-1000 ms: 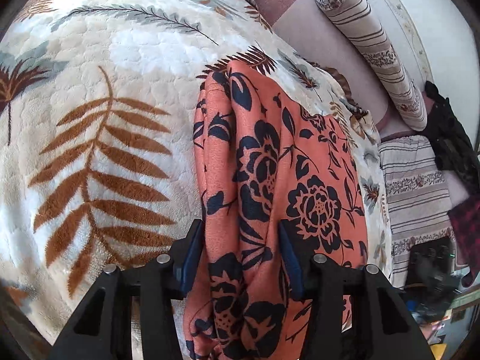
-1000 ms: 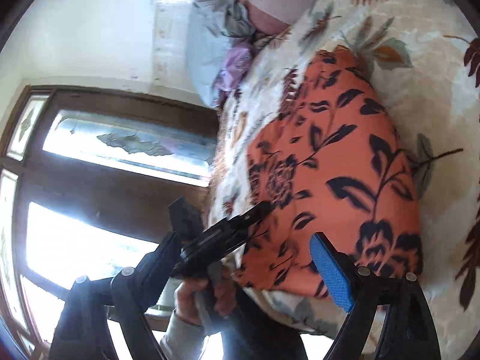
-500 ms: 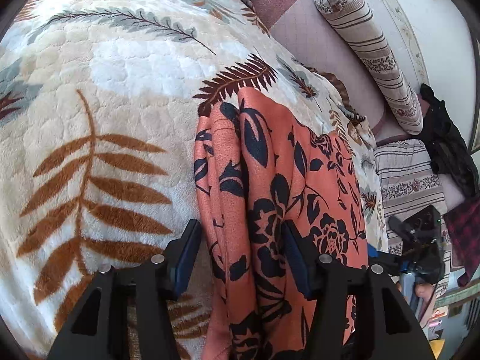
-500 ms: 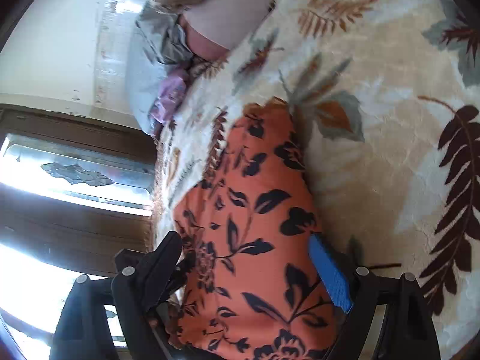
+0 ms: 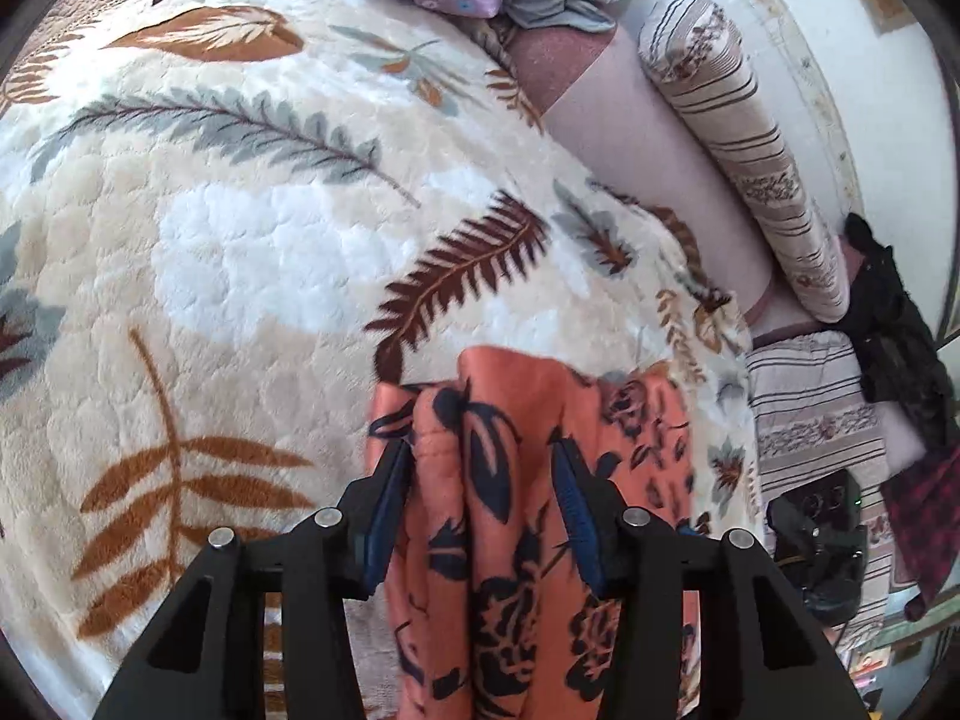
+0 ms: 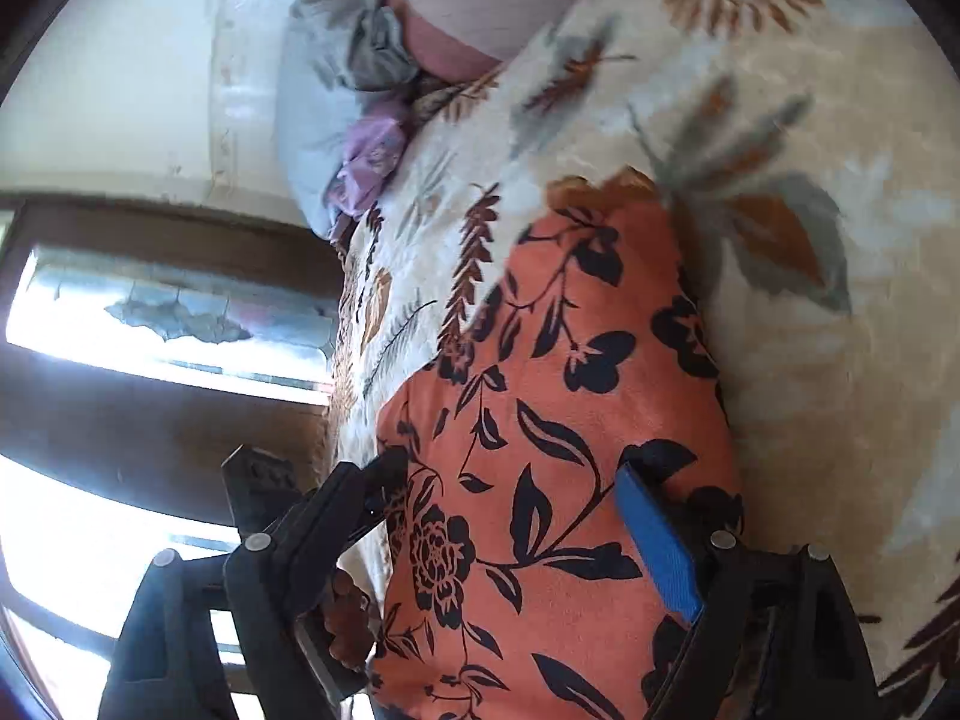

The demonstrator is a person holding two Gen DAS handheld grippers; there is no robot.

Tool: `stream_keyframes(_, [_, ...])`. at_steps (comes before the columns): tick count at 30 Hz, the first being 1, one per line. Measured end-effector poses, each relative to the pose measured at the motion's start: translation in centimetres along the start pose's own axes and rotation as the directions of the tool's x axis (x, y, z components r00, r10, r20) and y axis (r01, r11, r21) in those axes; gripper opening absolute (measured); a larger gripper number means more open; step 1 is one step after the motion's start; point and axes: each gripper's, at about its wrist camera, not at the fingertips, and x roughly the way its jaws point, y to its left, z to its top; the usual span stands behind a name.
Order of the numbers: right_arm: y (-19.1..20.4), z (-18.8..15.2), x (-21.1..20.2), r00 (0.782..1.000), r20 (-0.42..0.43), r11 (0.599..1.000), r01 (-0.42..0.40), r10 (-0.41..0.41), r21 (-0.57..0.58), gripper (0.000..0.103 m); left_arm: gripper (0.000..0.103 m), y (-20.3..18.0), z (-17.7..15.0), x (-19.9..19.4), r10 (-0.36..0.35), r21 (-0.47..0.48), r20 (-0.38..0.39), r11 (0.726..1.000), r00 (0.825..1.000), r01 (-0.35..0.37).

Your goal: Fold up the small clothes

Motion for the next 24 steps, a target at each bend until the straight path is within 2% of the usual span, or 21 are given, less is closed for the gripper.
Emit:
stream_keyframes(1, [0.5,0.1,-0.4,1.0,0.01,1.0,-0.025,0.025,-0.016,0.089,0.05,-0.1,0.4,0.3,-0.015,0.001,-0.009,1.0,1.0,0.015])
stream_keyframes(3, [1.3,0.5,-0.6,0.998,0.025,0.998,-0.053,0.054,-0.043,0.089,0.048,0.4,1.0,1.9,0.022,0.0,-0.043,1.0,0.999,-0.022])
stream_keyframes(4, [1.2,0.9,-0.3,0.999,0.025,0.998,-0.047,0.048,-0.037,0.089,0.034,0.9,1.4,2.9,0.02,-0.02,-0.075,1.0,0.997,-0.022])
stream_keyframes(5, [0.7,1.5,0.1,1.0,0.017,1.0,-0.015,0.016,-0.02,0.089,0.032,1.5,1.7,3.5,0.002,-0.046,-0.092,0.999,0.996,-0.006])
stream_keyframes(6, [0.0,1.9,0.7,1.0,0.0,1.0,0.017,-0.017,0.003,0.088,0.032,1.7,1.9,3.6,-0.014,-0.067,-0.085,0.998,0.996,0.008])
stream_keyframes(8, [-0.6,1.9,0.5,1.0,-0.002,0.999,-0.009,0.01,0.037,0.088,0.032,1.8,2.2,3.3,-0.03,-0.089,-0.071,0.996,0.997,0.024])
stream_keyframes(9, [-0.1,1.8,0.1,1.0,0.001,1.0,-0.012,0.012,0.01,0.088,0.036,1.7,2.3,3.0,-0.034,-0.086,-0.057,0.996,0.998,0.029])
stream_keyframes(10, [0.4,1.5,-0.2,1.0,0.003,1.0,-0.011,0.011,-0.022,0.088,0.048,1.7,2.4,2.7,-0.037,-0.074,-0.044,0.997,0.998,0.033])
stream_keyframes(11, [0.7,1.3,-0.4,1.0,0.007,0.999,-0.011,0.012,-0.041,0.088,0.052,1.7,2.5,2.7,-0.037,-0.065,-0.038,0.997,0.999,0.034])
stream_keyframes(12, [0.6,1.2,-0.5,1.0,0.007,0.999,-0.014,0.014,-0.044,0.088,0.052,1.8,2.5,2.9,-0.029,-0.057,-0.044,0.998,0.999,0.026])
stream_keyframes(14, [-0.3,0.9,0.0,1.0,-0.019,1.0,0.013,-0.013,-0.022,0.088,0.044,1.7,2.4,3.3,0.035,-0.036,-0.062,0.999,0.997,-0.038])
stream_keyframes(16, [-0.7,0.6,-0.3,1.0,-0.005,1.0,0.014,-0.014,-0.004,0.088,0.044,0.9,2.1,2.5,0.087,-0.015,-0.041,0.996,0.995,-0.088])
stream_keyframes(17, [-0.1,0.3,-0.8,1.0,0.006,0.999,0.026,-0.025,-0.02,0.088,0.046,0.1,1.9,1.8,0.125,0.006,-0.019,0.992,0.992,-0.125])
stream_keyframes(18, [0.7,-0.2,-1.4,0.999,0.018,0.997,0.045,-0.044,-0.06,0.088,0.055,-0.8,1.5,0.7,0.17,0.034,0.012,0.985,0.985,-0.17])
stream_keyframes(19, [1.5,-0.8,-2.0,0.997,0.027,0.992,0.069,-0.066,-0.105,0.088,0.074,-1.8,0.9,-0.4,0.209,0.062,0.053,0.975,0.977,-0.212])
stream_keyframes(21, [3.1,-2.4,-2.9,0.992,0.049,0.976,0.123,-0.116,-0.182,0.088,0.091,-3.5,-0.9,-2.8,0.279,0.104,0.151,0.949,0.948,-0.296])
stream_keyframes(22, [3.7,-3.4,-3.2,0.991,0.049,0.968,0.131,-0.124,-0.212,0.089,0.091,-4.3,-2.0,-3.7,0.306,0.129,0.187,0.934,0.933,-0.332])
stream_keyframes(24, [4.8,-5.7,-2.9,0.991,0.014,0.956,0.134,-0.135,-0.26,0.089,0.091,-5.7,-4.1,-4.7,0.33,0.198,0.202,0.908,0.922,-0.368])
